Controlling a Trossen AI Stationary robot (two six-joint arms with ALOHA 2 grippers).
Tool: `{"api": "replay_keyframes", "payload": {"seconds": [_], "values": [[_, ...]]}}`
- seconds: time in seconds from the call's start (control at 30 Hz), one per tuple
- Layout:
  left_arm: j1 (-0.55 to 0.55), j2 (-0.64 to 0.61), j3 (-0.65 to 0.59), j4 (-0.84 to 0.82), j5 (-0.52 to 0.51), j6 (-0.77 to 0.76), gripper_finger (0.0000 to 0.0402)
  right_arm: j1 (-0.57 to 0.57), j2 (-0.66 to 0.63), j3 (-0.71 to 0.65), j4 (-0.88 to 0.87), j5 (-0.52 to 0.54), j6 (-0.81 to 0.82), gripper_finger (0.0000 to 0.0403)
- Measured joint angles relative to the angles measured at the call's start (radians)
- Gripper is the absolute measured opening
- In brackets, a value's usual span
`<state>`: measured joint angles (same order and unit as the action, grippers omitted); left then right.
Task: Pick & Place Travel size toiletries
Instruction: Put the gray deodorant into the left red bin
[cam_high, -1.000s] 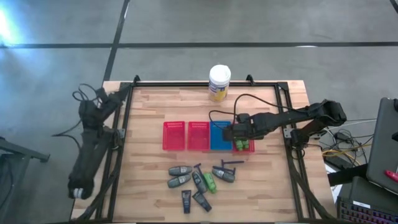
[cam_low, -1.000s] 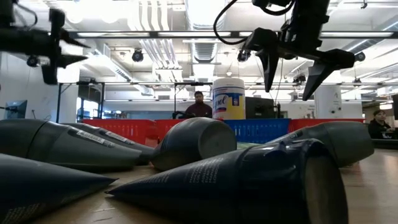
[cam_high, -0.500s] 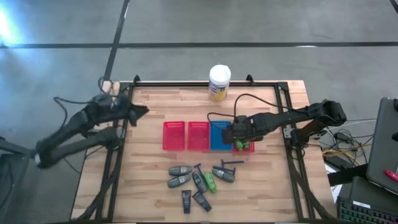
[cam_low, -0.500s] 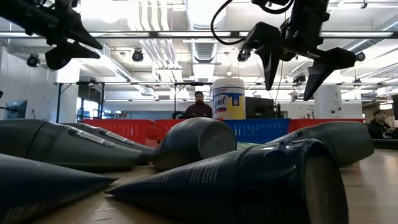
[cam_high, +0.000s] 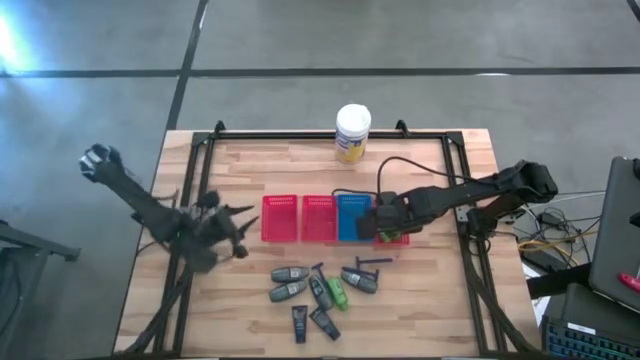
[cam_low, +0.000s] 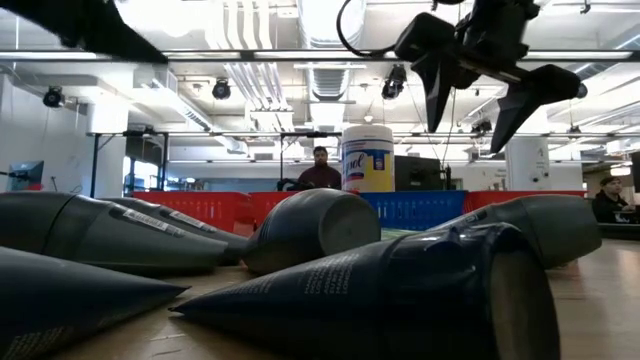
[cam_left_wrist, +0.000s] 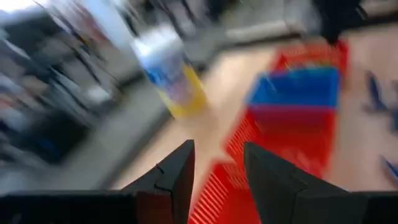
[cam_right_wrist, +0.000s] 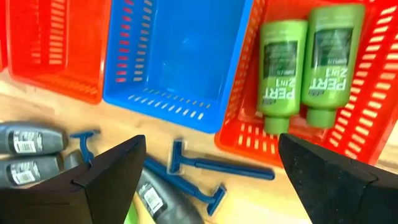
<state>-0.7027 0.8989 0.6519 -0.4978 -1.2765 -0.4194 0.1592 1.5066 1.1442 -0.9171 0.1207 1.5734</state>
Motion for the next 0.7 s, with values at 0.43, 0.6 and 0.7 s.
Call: {"api": "replay_keyframes", "payload": {"seconds": [0.43,0.6,0.7], "values": [[-0.036,0.163,0.139,0.046,-0.155,0.139,0.0142,0.05,0.0,0.0,0.01,0.001,-0.009,0.0363],[-0.032,0.199,0.199,0.085,-0.13,0.17,0.0142,0.062,0.0,0.0,0.01,0.002,-0.029,0.0363],[-0.018,0.222,0.243,0.087,-0.069,0.212,0.0142,0.064,0.0,0.0,0.01,0.002,-0.05,0.0363]]}}
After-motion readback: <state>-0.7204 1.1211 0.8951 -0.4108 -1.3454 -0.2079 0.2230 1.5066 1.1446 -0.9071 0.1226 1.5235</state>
